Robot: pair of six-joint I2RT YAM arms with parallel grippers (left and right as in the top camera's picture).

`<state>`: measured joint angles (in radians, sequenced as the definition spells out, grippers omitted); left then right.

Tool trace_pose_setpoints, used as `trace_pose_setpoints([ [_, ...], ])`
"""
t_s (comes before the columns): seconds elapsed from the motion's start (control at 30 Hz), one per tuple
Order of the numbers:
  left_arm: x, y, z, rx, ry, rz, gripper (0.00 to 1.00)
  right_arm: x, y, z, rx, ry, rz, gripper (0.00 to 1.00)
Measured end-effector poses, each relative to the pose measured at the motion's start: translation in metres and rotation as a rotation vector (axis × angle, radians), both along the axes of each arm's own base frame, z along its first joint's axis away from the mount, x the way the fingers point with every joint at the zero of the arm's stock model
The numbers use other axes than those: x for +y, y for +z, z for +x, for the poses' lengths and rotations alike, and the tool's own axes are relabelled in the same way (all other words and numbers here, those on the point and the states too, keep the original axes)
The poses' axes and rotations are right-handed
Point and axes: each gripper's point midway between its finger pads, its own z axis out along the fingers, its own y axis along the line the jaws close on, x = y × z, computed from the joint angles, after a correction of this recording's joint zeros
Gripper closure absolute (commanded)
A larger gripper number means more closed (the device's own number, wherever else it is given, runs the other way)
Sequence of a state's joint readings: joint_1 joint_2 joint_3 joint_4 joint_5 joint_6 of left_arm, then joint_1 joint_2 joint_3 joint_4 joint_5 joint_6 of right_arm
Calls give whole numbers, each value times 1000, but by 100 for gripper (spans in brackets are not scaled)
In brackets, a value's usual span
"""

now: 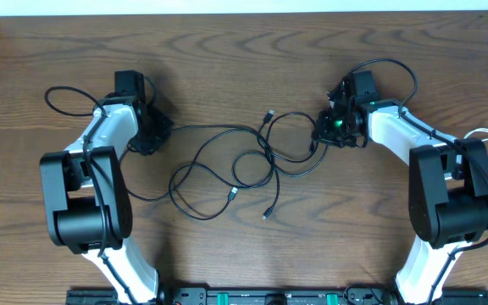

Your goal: Untangle cables

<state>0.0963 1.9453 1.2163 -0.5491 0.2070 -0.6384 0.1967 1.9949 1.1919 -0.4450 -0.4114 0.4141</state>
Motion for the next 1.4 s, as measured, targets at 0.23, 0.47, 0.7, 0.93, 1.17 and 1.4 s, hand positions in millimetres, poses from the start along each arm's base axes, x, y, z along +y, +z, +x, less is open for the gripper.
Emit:
trace_pose_setpoints([
  [0.23,-24,49,1,-116,-161,1,89,0,0,0,0,0,0,97],
  [0.47,-71,63,5,-184,-318,-3,41,0,0,0,0,0,0,98],
  [0.7,-113,68,8,-230,-382,-23,41,0,0,0,0,0,0,98],
  [0.93,-140,65,2,-211,-347,-31,41,0,0,0,0,0,0,99],
  [1.17,-153,42,-2,-142,-237,-37,42,0,0,0,0,0,0,99],
  [1.4,-156,14,12,-127,-79,-67,43,0,0,0,2,-3,2,99],
])
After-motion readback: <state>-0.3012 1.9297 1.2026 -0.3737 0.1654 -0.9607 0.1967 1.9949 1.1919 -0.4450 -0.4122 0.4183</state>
